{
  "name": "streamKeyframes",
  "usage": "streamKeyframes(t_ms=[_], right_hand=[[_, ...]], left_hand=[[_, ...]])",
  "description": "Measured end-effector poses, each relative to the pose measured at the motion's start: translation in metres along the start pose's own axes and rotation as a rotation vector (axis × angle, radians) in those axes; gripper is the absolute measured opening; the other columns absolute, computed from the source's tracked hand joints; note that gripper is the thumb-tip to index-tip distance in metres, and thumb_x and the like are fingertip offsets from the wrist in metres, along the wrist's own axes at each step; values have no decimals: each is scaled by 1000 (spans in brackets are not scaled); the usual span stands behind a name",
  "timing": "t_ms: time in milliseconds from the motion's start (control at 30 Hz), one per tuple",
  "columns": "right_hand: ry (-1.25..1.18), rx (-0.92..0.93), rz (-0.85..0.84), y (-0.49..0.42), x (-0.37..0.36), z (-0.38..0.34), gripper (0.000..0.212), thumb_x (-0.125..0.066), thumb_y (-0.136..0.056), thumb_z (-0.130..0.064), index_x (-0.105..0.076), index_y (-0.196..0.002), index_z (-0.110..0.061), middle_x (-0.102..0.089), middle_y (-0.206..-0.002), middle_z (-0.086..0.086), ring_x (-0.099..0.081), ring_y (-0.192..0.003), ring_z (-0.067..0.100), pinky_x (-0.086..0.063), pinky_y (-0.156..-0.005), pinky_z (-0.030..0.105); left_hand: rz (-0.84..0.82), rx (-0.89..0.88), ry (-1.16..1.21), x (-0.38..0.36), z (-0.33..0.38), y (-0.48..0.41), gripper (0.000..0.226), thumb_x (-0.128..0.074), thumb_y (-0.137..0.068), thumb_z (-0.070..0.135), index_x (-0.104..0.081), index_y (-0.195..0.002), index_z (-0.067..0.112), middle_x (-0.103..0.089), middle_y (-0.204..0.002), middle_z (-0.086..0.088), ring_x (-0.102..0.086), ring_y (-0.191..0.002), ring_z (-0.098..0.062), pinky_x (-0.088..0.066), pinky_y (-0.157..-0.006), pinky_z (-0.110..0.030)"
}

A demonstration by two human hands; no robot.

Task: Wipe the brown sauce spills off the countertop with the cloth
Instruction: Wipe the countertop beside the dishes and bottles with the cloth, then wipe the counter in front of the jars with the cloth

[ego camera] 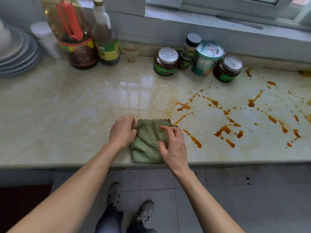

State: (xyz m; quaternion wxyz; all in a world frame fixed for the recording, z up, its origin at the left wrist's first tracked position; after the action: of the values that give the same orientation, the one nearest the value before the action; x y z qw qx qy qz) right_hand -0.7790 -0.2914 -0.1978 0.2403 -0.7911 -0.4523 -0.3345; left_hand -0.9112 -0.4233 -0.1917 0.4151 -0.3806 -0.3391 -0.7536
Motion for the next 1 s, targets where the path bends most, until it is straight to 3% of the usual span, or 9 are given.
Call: streamKeyframes(t_ms=[100,167,300,433,533,633,767,867,1000], right_hand=[[89,53,-128,-13,8,1,76,-73,-77,-15,-42,-144,-30,-29,-150,5,-33,-133,24,-31,-110,40],[87,91,-178,-30,15,-2,65,-76,-74,-20,-52,-134,-30,-30,-153,2,-28,-139,24,-24,-110,45],[-60,179,-157,-65,54,-27,13,-70,-79,-18,-65,-91,-17,-65,-105,-1,-53,-110,22,-30,-106,58],[-184,233,-193,-92,106,-65,6,-60,-82,-22,-58,-87,-21,-62,-82,-4,-59,-83,17,-50,-74,33],[-229,323,-141,-104,132,-89,8,-62,-84,-14,-58,-86,-20,-61,-81,-6,-57,-79,7,-45,-67,17],[-242,347,-53,-108,142,-96,7,-65,-85,-9,-60,-86,-15,-62,-80,-5,-55,-75,2,-47,-65,19],[-244,312,39,-111,144,-85,6,-66,-86,-10,-62,-88,-14,-65,-82,-2,-58,-78,6,-49,-70,23],[-239,309,76,-110,142,-84,6,-68,-86,-12,-64,-88,-15,-65,-82,-2,-58,-76,4,-45,-67,12],[-207,291,-196,-96,128,-81,11,-70,-84,-7,-65,-88,-17,-63,-85,1,-62,-79,12,-58,-68,30]], left_hand=[[-41,-214,140,13,26,5,17,-63,-79,6,-53,-80,20,-62,-82,-2,-58,-83,-26,-46,-71,-35],[-101,-329,274,26,46,8,18,-64,-77,4,-54,-78,19,-62,-78,-3,-59,-81,-25,-49,-73,-39],[-294,-232,680,40,52,3,33,-77,-74,19,-57,-99,17,-63,-101,0,-61,-99,-13,-52,-86,-32],[-650,-217,603,28,30,6,52,-79,-70,35,-62,-118,26,-66,-118,8,-58,-114,-8,-46,-101,-35],[-454,-253,522,25,27,2,19,-70,-81,24,-72,-100,25,-72,-103,4,-65,-101,-12,-50,-94,-44],[-276,-192,503,39,36,-6,16,-53,-93,17,-68,-96,22,-70,-101,-3,-64,-100,-22,-52,-89,-44],[-383,25,765,55,42,-10,23,-37,-101,21,-60,-105,25,-63,-109,-2,-58,-103,-20,-54,-83,-40],[-413,129,942,60,43,-9,28,-31,-102,22,-59,-104,20,-61,-101,-5,-61,-93,-25,-55,-73,-41],[-424,258,1264,58,46,-7,29,-31,-102,26,-57,-98,14,-59,-87,-7,-60,-80,-24,-53,-67,-42]])
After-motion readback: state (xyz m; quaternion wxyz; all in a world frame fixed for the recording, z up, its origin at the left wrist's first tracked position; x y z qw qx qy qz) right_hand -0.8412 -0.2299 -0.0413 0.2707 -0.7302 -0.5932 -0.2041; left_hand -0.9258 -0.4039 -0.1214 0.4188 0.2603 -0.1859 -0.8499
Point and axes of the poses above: each hand's wrist, its own y-axis away from the middle knuckle, its own x-axis out of the back of the hand, z = x × y, the point moved 3 cm from there along -y, towards the middle knuckle
